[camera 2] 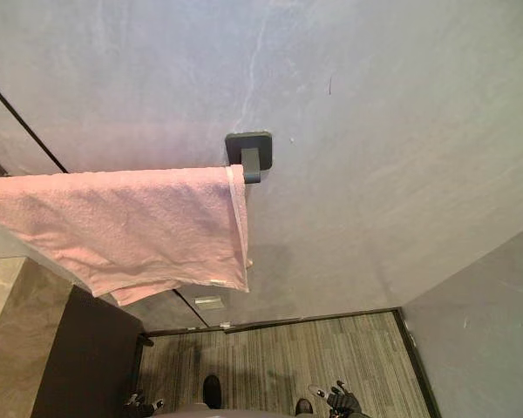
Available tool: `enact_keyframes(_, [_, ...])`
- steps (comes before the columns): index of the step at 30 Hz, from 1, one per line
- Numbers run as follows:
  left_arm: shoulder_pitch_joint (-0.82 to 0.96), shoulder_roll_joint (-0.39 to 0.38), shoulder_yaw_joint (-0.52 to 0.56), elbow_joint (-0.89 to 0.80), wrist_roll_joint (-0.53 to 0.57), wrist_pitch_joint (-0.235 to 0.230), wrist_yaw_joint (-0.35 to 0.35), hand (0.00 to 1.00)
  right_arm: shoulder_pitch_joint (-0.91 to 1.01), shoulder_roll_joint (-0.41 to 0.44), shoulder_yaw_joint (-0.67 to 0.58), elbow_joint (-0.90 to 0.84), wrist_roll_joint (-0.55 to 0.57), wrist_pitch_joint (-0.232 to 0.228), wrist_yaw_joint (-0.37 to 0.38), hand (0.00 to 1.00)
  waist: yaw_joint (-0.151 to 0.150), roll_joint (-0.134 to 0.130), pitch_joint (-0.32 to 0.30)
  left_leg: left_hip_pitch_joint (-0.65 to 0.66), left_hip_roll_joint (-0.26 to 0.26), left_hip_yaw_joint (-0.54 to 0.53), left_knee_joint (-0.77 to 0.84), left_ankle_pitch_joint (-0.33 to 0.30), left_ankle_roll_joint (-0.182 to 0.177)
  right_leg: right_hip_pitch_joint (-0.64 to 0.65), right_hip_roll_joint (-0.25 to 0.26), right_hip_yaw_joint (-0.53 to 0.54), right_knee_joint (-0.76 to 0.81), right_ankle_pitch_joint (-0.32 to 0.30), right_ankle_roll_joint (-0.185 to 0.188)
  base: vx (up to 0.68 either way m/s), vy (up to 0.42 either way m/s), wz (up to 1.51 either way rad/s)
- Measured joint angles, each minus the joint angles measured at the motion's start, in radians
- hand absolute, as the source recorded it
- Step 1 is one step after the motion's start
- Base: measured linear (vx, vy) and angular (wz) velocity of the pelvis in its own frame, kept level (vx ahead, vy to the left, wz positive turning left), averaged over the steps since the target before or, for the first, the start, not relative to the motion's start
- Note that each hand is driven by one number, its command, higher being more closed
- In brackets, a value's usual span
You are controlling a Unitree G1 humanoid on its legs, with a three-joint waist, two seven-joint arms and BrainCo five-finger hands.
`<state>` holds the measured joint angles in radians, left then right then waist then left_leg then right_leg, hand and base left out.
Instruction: Organize washtable
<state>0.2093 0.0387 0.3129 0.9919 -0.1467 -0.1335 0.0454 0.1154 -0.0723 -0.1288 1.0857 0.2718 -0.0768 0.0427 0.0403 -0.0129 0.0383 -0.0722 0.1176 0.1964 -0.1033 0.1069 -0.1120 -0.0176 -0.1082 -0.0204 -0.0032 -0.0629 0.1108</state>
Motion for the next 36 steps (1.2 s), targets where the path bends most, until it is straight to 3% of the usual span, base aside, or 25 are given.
enact_keyframes(12, [-0.036,-0.002,0.011,0.021,0.003,0.012,-0.002,0.00,-0.035,0.011,-0.037,0.031,-0.034,0.005,-0.019,0.00,-0.004,0.001,0.000,0.035,0.001,0.026,0.000,-0.010,-0.003,0.025,0.000,0.003,-0.003,-0.004,-0.006,0.06,-0.020,-0.05])
enact_keyframes(16, [-0.038,-0.003,0.004,0.022,0.006,0.013,-0.002,0.00,-0.043,0.011,-0.037,0.031,-0.050,0.005,-0.020,0.00,-0.024,0.005,0.001,0.040,0.003,0.026,0.000,-0.015,-0.007,0.031,0.001,0.001,-0.007,-0.004,-0.006,-0.03,-0.001,-0.02])
enact_keyframes(36, [-0.050,0.002,-0.023,0.022,0.043,0.014,-0.002,0.00,-0.041,0.014,-0.039,0.035,-0.082,0.006,-0.022,0.00,-0.025,0.004,0.002,0.041,0.002,0.025,0.000,-0.024,-0.006,0.035,0.000,-0.001,-0.013,-0.008,-0.006,0.00,-0.003,0.00])
